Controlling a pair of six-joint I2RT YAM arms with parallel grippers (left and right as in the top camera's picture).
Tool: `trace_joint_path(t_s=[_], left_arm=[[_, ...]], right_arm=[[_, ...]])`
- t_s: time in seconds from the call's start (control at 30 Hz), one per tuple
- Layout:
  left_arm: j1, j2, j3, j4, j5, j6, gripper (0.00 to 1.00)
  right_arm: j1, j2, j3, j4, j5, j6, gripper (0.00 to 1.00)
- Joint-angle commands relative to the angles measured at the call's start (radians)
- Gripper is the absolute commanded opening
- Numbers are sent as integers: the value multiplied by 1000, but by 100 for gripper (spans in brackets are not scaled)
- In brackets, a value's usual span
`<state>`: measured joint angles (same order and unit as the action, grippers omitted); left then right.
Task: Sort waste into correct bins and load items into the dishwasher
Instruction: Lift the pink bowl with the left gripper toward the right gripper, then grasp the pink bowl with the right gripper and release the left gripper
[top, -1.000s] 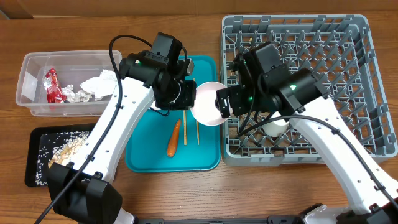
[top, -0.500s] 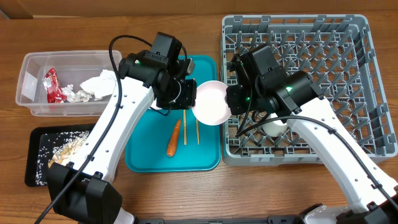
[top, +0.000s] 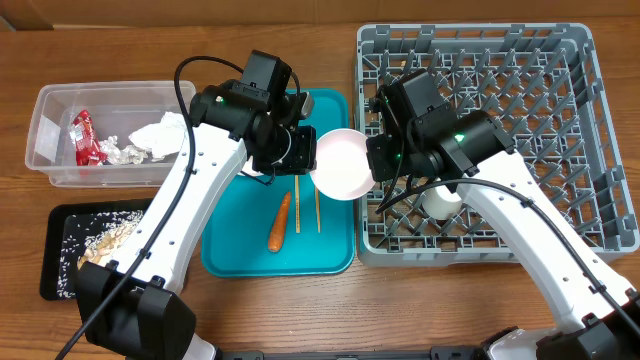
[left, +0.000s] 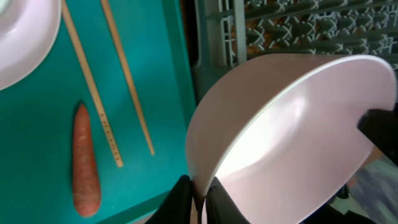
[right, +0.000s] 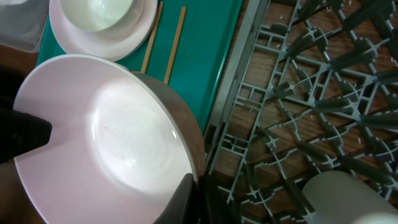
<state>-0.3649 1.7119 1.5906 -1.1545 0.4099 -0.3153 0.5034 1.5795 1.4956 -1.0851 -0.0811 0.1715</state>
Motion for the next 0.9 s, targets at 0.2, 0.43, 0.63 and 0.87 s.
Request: trace_joint_path(t_s=[0.2,0.43,0.63,0.87], left_arm=[[-7,-19,25,30,120,25,39],[-6,-20,125,18,134,58,46],[-5,-20,181,17,129,84,52],[30,-20,181,18,14,106,57]], right_arm=[[12,-2,-3,12,-18,-5,4],[11,-2,-3,39,183,-4,4],[11,-2,-3,128,354,-5,4],[10,0,-3,290,576,-193,4]])
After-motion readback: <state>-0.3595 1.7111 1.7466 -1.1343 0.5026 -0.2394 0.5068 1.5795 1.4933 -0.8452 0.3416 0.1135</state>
